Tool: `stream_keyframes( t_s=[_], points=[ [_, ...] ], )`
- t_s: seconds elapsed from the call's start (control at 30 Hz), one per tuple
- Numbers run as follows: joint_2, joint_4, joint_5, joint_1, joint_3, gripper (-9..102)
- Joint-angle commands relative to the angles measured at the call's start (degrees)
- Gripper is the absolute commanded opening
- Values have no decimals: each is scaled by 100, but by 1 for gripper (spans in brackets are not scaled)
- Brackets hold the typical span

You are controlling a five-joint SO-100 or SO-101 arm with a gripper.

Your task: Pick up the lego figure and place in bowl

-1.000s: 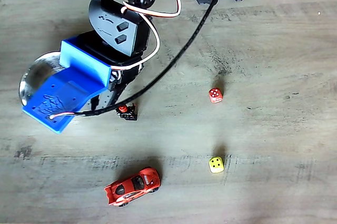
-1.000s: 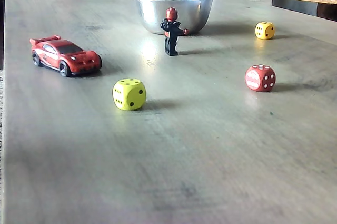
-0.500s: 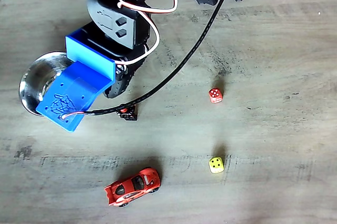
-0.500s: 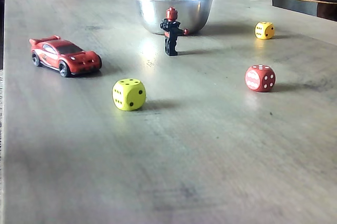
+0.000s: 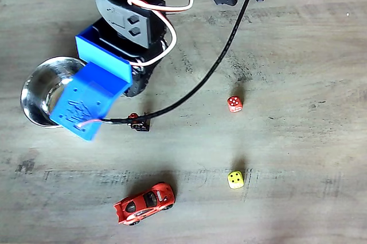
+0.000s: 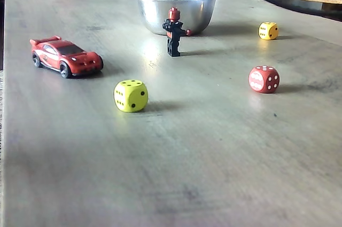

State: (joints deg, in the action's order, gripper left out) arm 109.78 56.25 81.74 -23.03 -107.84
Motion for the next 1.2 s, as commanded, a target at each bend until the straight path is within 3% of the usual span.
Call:
stream_keyframes(
  t_s=[0.0,1.17],
  points=[
    [18,26,-26,62,334,-1],
    [-466,26,-79,79,580,-1]
  ],
)
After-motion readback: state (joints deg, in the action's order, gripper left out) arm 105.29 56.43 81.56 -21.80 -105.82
